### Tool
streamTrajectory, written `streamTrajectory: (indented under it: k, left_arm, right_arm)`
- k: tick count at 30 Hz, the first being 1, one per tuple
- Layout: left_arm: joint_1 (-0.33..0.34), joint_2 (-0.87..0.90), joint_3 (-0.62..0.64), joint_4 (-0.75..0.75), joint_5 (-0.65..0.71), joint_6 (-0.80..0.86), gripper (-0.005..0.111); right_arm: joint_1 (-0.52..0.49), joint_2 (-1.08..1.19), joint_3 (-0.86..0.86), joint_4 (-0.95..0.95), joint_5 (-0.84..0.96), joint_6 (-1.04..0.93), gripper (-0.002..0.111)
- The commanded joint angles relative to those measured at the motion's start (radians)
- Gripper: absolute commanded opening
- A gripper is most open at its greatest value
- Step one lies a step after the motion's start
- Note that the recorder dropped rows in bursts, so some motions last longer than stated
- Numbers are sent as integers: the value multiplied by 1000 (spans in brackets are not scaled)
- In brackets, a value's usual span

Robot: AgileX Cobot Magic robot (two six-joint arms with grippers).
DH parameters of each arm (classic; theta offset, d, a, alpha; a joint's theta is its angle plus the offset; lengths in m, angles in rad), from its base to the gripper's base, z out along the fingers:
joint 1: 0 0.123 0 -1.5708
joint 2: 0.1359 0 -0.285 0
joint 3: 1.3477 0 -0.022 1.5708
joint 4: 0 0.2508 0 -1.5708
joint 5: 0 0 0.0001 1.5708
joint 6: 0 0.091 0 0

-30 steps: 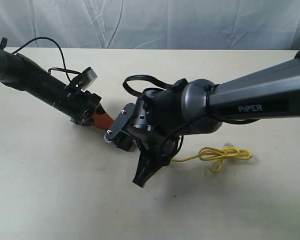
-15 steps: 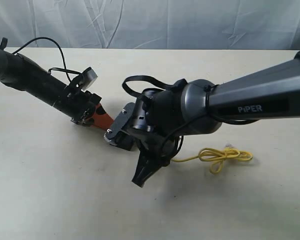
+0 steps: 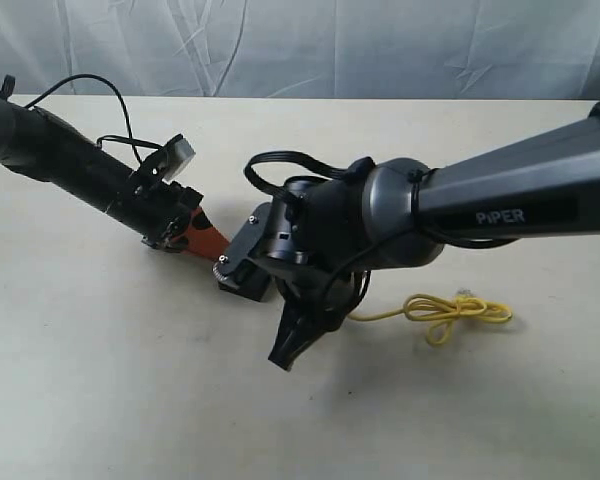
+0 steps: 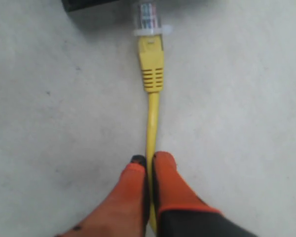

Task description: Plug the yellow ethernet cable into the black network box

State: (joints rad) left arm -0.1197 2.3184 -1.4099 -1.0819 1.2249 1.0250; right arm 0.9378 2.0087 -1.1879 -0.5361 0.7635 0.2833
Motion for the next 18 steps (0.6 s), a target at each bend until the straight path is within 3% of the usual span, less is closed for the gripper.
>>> streamTrajectory:
  k: [1, 18]
  left_arm:
    - [-1, 13, 8, -3, -4, -2, 0]
    - [-1, 13, 8, -1, -4, -2, 0]
  right_arm:
    - [-1, -9, -4, -11, -9, 6, -1]
    - [-1, 42, -4, -16, -10, 8, -1]
